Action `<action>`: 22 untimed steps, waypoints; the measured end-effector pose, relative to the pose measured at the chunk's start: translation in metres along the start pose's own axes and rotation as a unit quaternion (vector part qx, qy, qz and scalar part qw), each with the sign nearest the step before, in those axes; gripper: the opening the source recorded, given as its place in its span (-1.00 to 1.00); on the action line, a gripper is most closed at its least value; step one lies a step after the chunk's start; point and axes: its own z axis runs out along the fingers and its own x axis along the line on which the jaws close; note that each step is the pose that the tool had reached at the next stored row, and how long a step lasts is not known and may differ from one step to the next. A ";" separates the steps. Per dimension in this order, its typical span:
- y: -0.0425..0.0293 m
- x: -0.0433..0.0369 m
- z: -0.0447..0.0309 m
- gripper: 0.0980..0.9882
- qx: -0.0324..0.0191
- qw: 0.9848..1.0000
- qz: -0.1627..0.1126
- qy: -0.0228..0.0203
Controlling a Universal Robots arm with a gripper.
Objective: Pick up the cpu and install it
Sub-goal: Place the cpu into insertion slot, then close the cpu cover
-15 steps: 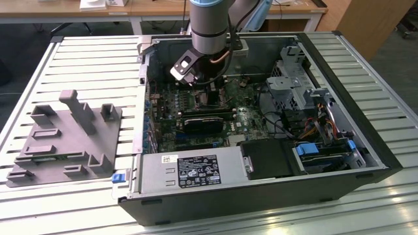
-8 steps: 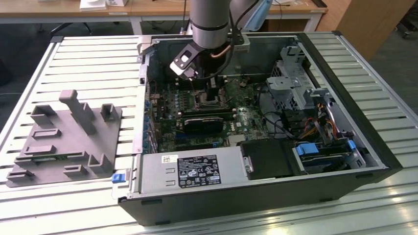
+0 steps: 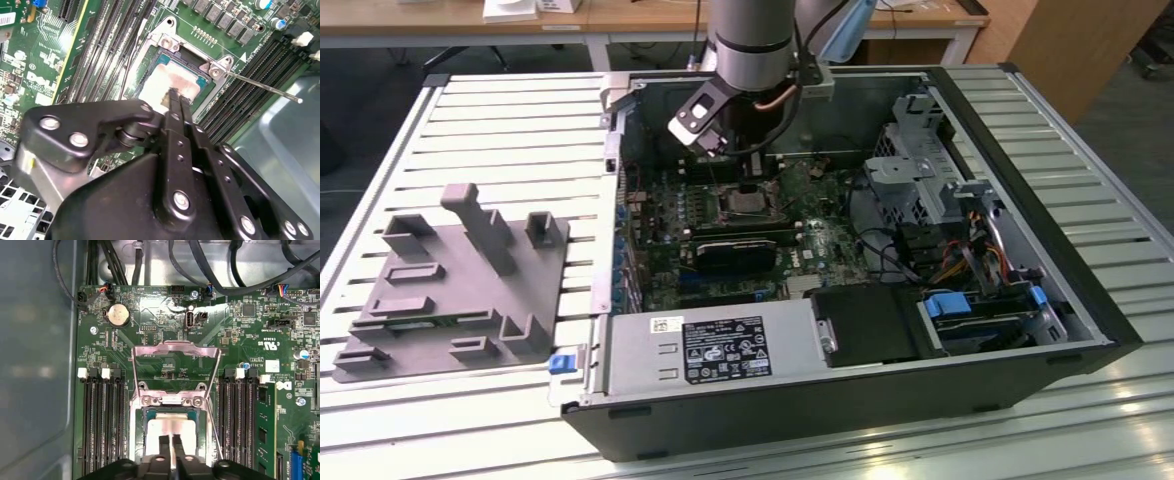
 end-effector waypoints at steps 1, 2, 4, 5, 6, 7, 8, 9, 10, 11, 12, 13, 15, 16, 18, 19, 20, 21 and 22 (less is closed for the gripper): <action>0.0000 0.0000 -0.0007 -0.94 0.000 1.000 0.000 0.000; 0.0000 0.0000 -0.0013 -0.94 0.000 1.000 0.000 0.000; 0.0001 0.0000 -0.0031 -0.98 0.000 1.000 0.000 0.000; 0.0001 0.0000 -0.0038 -0.98 0.000 1.000 0.000 0.000; 0.0001 0.0001 -0.0041 -0.98 0.000 1.000 0.000 0.000; 0.0002 0.0001 -0.0047 -0.98 0.000 1.000 0.000 0.000; 0.0002 0.0001 -0.0053 -0.98 0.000 1.000 0.000 0.000; 0.0002 0.0001 -0.0056 -0.98 0.000 1.000 0.000 0.000; 0.0002 0.0001 -0.0057 -0.98 0.000 1.000 0.000 0.000; 0.0002 0.0001 -0.0060 -0.98 0.000 1.000 0.000 0.000; 0.0002 0.0001 -0.0067 -0.98 0.000 1.000 0.000 0.000; 0.0002 0.0001 -0.0075 -0.98 0.000 1.000 0.000 0.000; 0.0003 0.0002 -0.0112 -0.98 0.000 1.000 0.000 0.000; 0.0004 0.0002 -0.0136 -0.98 0.000 1.000 0.000 0.000; 0.0006 0.0003 -0.0192 -0.98 0.000 1.000 0.000 0.000; 0.0007 0.0004 -0.0219 -0.98 0.000 1.000 0.000 0.000; 0.0007 0.0004 -0.0241 -0.98 0.000 1.000 0.000 0.000; 0.0008 0.0004 -0.0258 -0.98 0.000 1.000 0.000 0.000; 0.0008 0.0004 -0.0274 -0.98 0.000 1.000 0.000 0.000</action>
